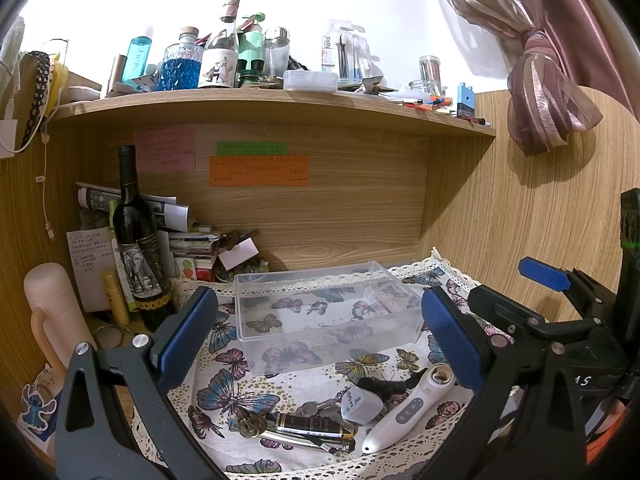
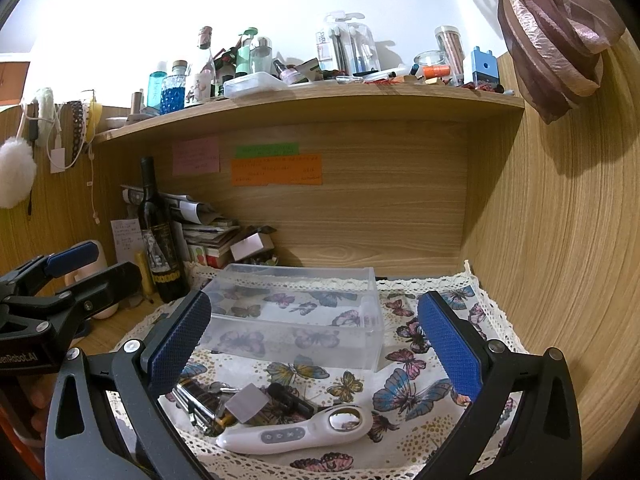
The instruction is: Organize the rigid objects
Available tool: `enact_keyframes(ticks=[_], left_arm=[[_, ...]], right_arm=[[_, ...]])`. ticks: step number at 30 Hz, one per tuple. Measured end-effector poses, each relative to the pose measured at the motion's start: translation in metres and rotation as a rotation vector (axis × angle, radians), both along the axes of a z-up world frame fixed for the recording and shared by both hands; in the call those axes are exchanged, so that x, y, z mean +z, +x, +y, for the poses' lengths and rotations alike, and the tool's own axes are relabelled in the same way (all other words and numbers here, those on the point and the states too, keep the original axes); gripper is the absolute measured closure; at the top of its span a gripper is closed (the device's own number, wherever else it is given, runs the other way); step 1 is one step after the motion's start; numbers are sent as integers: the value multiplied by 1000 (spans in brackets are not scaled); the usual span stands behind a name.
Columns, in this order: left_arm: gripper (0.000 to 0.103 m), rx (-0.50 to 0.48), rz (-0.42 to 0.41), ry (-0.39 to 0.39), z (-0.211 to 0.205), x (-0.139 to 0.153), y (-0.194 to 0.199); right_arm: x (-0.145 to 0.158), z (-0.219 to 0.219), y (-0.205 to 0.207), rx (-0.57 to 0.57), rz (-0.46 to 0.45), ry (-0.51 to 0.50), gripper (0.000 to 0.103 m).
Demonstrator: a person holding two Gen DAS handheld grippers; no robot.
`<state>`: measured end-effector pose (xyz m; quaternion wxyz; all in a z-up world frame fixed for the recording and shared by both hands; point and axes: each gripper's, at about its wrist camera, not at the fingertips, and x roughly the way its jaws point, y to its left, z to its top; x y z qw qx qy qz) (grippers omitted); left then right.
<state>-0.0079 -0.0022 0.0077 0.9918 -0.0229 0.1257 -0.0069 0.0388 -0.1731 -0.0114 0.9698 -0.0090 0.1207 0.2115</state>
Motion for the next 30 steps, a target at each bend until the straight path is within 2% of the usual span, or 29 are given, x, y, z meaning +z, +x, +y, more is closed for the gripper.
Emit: enact_keyframes(ticks=[12, 14, 15, 16, 22, 30], left_arm=[[0, -17, 13, -7, 4, -4, 5], [2, -6, 26, -9, 8, -8, 8], [7, 4, 33, -9, 10, -10, 10], [14, 12, 43, -8, 13, -13, 11], [23, 70, 139, -9, 33, -38, 22], [23, 86, 312, -9, 46, -90, 21]], right_arm=[[-3, -1, 5, 29, 39, 9, 1], [-6, -1, 8, 24, 56, -4, 8], [-9, -1, 9, 21, 66, -8, 11], [-13, -2, 12, 16, 83, -16, 18], [-50, -7, 29, -1, 233, -65, 40], [-96, -13, 37, 2, 421, -59, 42]])
